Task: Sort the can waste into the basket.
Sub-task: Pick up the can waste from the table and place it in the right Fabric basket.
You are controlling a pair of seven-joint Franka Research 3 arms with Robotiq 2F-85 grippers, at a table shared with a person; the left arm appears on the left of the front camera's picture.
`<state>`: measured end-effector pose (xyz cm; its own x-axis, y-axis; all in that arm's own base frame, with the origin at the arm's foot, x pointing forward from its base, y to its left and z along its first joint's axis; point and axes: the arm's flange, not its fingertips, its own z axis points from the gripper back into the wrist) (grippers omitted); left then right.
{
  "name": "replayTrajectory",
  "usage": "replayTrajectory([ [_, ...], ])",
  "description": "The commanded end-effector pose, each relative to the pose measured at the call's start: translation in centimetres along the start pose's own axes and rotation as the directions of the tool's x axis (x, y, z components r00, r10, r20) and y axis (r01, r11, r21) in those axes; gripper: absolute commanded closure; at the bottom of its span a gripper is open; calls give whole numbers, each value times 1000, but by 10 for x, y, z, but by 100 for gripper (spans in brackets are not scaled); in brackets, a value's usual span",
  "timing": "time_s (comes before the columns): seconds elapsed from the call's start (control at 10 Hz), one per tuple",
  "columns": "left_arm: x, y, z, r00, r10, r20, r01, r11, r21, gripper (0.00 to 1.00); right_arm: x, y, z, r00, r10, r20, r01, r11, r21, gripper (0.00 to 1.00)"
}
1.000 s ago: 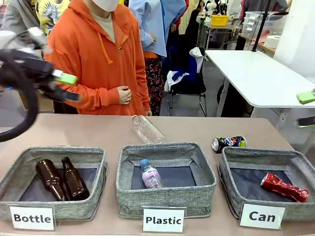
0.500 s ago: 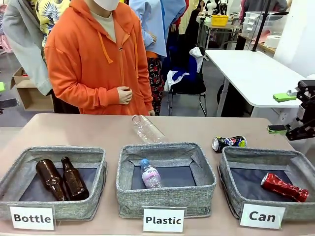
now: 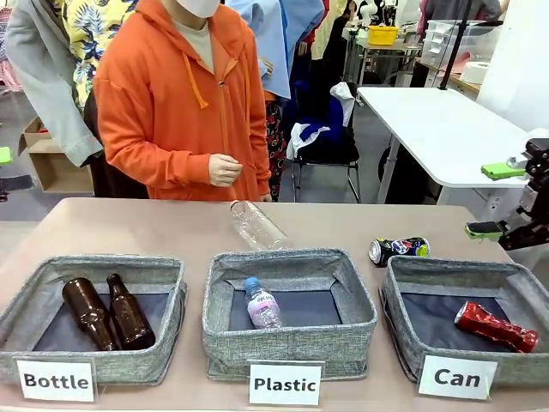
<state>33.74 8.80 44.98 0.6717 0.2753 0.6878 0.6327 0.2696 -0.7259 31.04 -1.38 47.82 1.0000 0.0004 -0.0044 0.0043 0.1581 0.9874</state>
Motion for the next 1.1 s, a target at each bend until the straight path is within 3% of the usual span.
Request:
replayTrajectory([
  [0.0,2,-5,0,1000,13,8,-13,1000,-1,0,-2,0,1,1000,10,-2,-10,1000,-10,0],
  [1.0,2,-5,0,1000,13,8,-13,1000,-1,0,0,0,2,1000,-2,6,2,1000,-3,0],
])
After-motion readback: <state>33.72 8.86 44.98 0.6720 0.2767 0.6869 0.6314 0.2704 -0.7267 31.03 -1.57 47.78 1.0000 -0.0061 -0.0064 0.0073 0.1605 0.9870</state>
